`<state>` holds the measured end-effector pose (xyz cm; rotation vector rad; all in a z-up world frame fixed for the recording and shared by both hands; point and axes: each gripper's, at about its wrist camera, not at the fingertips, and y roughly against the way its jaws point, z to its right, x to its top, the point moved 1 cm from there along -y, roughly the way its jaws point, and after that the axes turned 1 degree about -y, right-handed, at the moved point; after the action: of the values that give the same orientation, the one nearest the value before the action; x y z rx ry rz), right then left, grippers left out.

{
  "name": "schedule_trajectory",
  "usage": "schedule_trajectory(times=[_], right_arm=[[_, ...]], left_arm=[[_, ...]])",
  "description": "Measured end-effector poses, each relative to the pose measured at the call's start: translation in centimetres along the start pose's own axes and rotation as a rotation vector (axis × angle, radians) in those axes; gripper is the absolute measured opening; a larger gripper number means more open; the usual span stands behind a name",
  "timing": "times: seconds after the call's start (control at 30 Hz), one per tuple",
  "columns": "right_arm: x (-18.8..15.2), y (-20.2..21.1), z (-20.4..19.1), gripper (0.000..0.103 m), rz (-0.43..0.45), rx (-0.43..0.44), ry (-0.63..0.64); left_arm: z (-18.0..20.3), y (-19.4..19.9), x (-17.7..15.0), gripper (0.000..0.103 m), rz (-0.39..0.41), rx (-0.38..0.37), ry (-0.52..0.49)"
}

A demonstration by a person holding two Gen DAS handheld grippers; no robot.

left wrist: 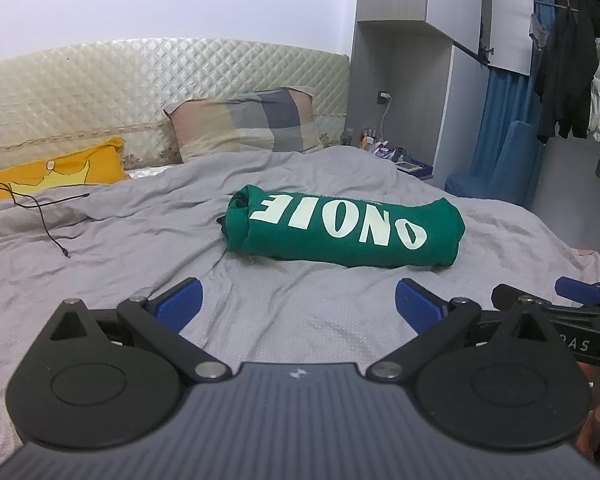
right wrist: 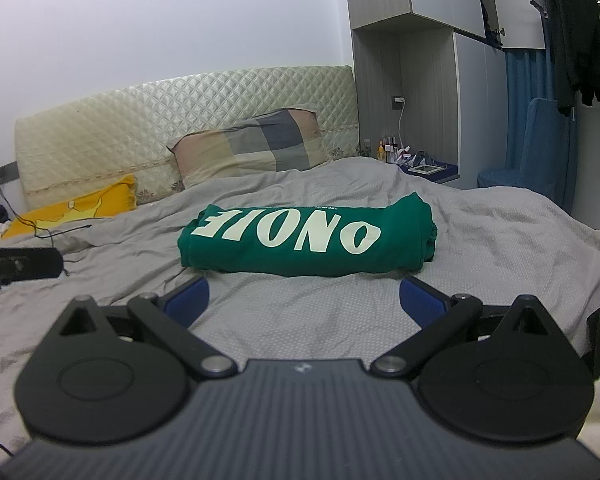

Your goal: Fold large clothes

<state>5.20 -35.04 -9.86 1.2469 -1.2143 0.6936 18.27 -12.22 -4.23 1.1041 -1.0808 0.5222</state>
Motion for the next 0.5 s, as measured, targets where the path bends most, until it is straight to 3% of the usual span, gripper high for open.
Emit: schedule_trajectory(times=[0.5], right_arm=[[-0.12,0.31,-0.53,0.103,0.005,-0.013,0.013]], left_arm=[[0.17,0.51,0.27,0.103,0.016,0.007,0.006]])
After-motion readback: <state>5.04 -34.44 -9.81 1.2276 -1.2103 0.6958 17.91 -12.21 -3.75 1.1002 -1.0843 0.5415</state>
